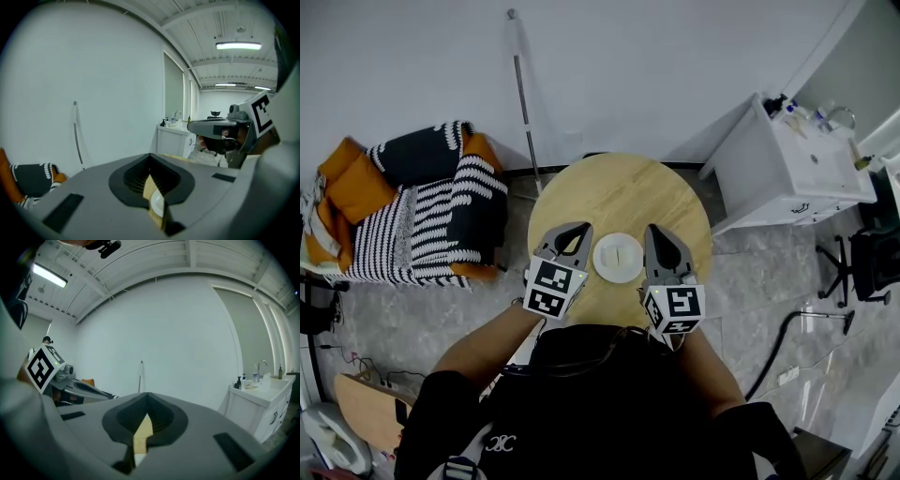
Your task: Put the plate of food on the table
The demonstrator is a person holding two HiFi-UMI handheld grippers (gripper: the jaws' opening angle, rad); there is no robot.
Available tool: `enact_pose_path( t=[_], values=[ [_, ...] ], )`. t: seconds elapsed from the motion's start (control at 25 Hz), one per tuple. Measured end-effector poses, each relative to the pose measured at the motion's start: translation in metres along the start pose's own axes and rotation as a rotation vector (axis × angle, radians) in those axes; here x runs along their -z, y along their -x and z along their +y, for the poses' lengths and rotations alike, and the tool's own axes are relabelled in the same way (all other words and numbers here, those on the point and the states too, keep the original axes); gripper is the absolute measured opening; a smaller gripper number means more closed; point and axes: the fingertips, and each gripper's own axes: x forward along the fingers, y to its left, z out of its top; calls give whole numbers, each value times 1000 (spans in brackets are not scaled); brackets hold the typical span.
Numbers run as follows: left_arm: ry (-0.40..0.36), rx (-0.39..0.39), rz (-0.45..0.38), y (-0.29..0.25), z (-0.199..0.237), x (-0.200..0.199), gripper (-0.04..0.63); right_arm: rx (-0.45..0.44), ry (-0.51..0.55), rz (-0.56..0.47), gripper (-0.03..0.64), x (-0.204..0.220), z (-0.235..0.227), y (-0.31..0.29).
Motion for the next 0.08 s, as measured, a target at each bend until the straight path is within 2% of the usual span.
enact_pose_path(
  t=[0.08],
  values=[
    [-29,4,-4,0,-3,-2,5,-2,4,2,8,0,0,-1]
  ],
)
